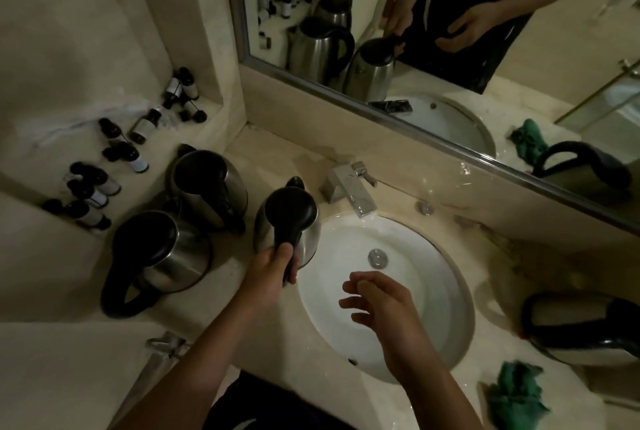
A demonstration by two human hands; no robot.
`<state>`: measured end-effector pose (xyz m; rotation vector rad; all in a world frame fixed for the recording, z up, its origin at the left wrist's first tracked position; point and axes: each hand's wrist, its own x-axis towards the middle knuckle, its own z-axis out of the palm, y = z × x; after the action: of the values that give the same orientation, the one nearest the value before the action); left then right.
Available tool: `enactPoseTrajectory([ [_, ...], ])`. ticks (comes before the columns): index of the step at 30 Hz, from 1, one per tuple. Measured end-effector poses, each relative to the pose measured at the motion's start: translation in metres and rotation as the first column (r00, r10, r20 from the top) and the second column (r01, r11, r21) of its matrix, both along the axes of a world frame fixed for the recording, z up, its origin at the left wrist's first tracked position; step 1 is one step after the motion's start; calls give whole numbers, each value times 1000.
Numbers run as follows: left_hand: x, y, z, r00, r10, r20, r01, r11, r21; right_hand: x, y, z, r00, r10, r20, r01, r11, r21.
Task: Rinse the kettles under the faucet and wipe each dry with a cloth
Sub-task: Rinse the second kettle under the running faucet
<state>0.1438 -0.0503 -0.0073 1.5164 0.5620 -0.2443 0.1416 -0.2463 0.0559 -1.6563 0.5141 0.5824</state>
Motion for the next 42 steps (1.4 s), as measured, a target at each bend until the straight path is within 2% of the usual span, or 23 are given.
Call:
enactPoseTrajectory([
  [3, -8, 7, -4, 1000, -11, -9, 11, 999, -50, 2, -1, 2, 999, 33, 3, -33, 999, -41],
  [8, -22, 3, -3, 998, -59, -34, 53, 985, -164, 40, -6, -11, 979, 173, 104, -140, 953, -267],
  [13, -27, -9, -2, 998, -61, 30, 67, 964, -258, 104, -7, -13, 968, 213, 133, -141, 898, -417],
  [15, -24, -7, -3, 1000, -20, 7, 22, 935, -354, 128, -7, -20, 960, 246, 135, -153, 863, -481],
  [18, -16, -1, -5, 999, 14, -33, -29, 856, -517, 163, -2, -33, 950, 287, 118, -197, 852, -485],
  [23, -3, -6, -31, 996, -88, 25, 90, 893, -441, 213, 19, -65, 923, 375, 81, -283, 809, -515],
  [27, 12, -15, -49, 989, -115, -88, 85, 954, -287, 245, 24, -86, 908, 417, 26, -322, 737, -595],
  [31, 26, -29, -63, 959, -193, -209, 163, 975, -152, 271, 10, -103, 904, 427, 21, -317, 702, -638],
  [33, 31, -29, -73, 951, -222, -217, 194, 971, -143, 272, 6, -103, 920, 389, 47, -291, 759, -583],
  [36, 39, -29, -85, 937, -277, -210, 255, 959, -126, 245, 1, -94, 971, 216, 102, -158, 900, -407],
  [38, 44, -28, -94, 933, -279, -225, 262, 960, -102, 211, -10, -101, 988, 43, 149, 15, 929, -370],
  [40, 49, -27, -95, 934, -279, -225, 262, 960, -102, 164, -23, -110, 979, -149, 137, 188, 917, -350],
  [42, 55, -27, -95, 927, -312, -208, 293, 949, -117, 119, -28, -113, 982, -168, 91, 189, 920, -344],
])
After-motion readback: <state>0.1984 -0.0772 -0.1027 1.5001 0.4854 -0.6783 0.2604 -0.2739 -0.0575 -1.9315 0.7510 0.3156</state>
